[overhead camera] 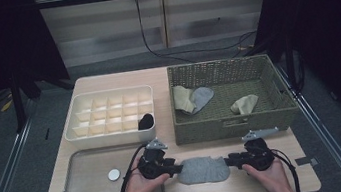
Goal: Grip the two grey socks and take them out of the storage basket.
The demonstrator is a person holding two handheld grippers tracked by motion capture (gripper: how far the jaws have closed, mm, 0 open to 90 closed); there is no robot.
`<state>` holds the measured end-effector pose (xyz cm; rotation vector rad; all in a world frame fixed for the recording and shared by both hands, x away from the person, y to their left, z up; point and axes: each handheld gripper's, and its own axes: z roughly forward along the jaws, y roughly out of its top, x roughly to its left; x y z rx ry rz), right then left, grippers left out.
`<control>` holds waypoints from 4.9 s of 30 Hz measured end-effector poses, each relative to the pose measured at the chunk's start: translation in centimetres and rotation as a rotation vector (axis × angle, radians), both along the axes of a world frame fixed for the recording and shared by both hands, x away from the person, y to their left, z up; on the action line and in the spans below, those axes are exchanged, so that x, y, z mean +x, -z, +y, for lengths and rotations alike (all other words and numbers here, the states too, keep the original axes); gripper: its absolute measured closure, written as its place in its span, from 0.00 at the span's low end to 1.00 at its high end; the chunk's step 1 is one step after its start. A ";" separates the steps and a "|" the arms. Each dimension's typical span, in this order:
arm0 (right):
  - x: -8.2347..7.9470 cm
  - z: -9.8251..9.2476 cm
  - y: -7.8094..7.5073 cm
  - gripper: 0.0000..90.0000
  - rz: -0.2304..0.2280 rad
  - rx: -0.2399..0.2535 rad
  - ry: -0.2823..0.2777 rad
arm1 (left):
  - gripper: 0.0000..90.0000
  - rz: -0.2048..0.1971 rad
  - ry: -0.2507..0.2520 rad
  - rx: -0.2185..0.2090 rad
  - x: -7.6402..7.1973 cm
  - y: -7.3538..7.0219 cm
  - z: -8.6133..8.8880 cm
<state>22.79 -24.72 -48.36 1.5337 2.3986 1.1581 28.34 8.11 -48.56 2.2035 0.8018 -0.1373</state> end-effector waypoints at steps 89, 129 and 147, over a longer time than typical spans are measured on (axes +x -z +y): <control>17.3 -0.4 -9.6 0.65 -0.071 -0.024 -0.016 | 0.42 -0.067 -0.187 -0.097 -0.1 -3.3 12.6; 27.1 3.5 -1.8 0.73 0.240 -0.161 0.013 | 0.42 -0.065 -0.169 -0.089 0.3 -3.0 12.6; 26.9 4.0 -1.3 0.98 0.287 -0.261 -0.012 | 0.42 -0.068 -0.168 -0.078 0.2 -2.8 12.6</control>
